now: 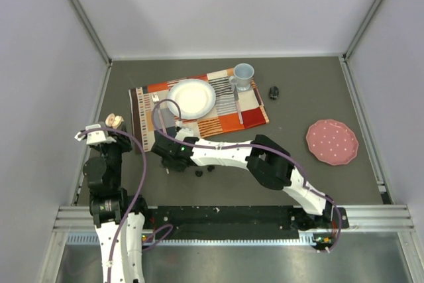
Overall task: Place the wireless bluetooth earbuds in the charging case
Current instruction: Pick up the left earbud from the center of the board.
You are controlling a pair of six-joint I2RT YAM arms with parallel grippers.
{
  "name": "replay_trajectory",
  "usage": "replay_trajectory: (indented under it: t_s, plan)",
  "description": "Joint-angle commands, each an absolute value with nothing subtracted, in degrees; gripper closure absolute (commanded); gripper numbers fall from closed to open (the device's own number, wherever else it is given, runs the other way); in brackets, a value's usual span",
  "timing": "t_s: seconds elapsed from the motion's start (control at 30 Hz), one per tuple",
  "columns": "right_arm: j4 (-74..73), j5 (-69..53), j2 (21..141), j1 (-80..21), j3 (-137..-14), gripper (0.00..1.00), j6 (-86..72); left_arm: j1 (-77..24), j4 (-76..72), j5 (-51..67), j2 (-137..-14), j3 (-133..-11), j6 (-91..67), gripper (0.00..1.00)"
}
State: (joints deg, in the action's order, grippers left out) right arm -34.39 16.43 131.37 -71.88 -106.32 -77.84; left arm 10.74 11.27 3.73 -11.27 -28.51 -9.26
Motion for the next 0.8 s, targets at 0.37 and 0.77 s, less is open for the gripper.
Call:
replay_trajectory:
  t_s: [0.37, 0.77]
  plan:
    - [-35.0, 18.7, 133.9, -72.2, -108.7, 0.60, -81.0, 10.3, 9.8, 2.7, -10.1, -30.8, -8.7, 1.00]
    - [-35.0, 18.3, 134.2, -71.4, -106.9, 0.64, -82.9, 10.3, 9.8, 3.1, -10.3, -30.6, -8.8, 1.00]
